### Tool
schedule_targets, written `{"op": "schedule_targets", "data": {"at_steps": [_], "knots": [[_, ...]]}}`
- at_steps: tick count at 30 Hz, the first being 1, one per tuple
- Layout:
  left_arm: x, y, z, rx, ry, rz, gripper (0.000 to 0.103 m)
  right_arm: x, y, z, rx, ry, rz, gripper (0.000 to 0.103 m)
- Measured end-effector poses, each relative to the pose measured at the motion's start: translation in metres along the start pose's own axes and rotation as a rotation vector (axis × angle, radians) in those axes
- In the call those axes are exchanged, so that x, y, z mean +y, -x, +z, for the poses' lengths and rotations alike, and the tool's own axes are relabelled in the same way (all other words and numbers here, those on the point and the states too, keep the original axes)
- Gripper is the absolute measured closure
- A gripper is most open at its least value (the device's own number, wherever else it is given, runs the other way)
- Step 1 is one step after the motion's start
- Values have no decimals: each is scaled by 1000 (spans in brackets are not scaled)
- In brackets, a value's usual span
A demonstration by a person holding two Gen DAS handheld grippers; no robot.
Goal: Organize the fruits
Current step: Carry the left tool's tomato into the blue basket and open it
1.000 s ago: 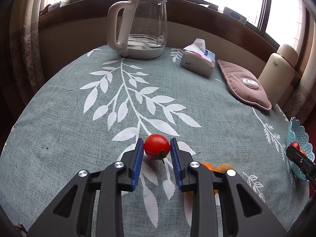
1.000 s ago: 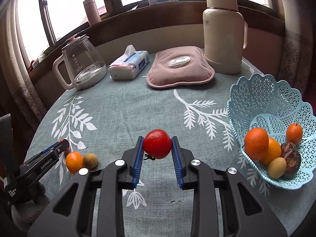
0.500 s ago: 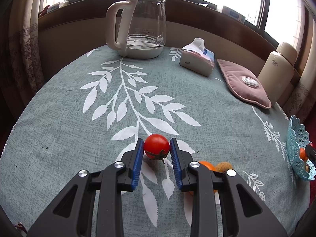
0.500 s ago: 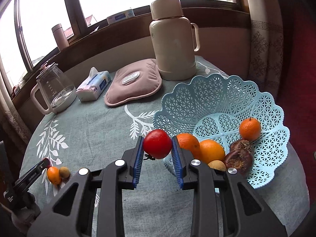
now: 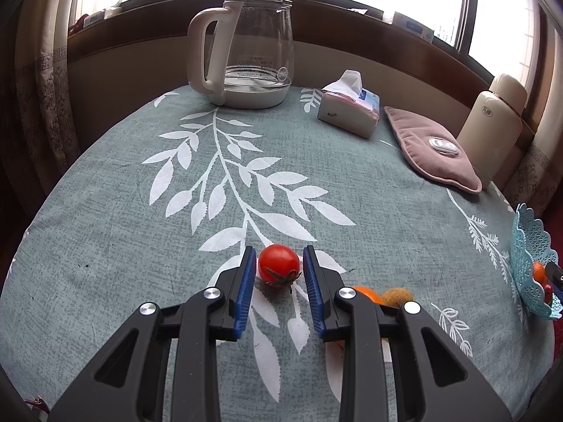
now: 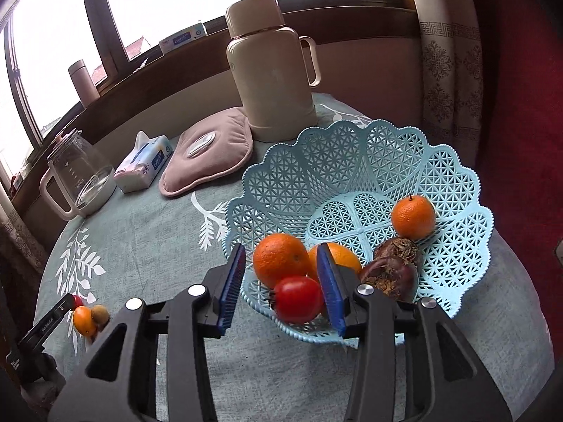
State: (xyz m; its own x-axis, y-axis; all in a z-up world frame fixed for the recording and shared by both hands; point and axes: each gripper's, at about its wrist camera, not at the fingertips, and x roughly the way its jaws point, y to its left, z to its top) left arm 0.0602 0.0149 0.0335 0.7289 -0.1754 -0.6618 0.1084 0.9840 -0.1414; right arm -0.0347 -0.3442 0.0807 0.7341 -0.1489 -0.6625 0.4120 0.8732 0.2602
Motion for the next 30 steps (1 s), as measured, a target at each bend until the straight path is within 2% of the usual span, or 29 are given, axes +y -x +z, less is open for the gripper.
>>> {"op": "schedule_targets", "data": {"at_steps": [9, 12, 20, 30], "knots": [[-10, 17, 4, -44, -21, -18, 75, -12, 15, 5, -88, -34, -49, 54], [-22, 26, 5, -57, -42, -49, 75, -14, 18, 5, -115, -49, -61, 48], [-86, 45, 8, -70, -166, -188, 75, -19, 12, 2, -126, -44, -83, 46], [-181, 36, 4, -15, -305, -390, 75, -46, 13, -4, -186, -127, -167, 41]]}}
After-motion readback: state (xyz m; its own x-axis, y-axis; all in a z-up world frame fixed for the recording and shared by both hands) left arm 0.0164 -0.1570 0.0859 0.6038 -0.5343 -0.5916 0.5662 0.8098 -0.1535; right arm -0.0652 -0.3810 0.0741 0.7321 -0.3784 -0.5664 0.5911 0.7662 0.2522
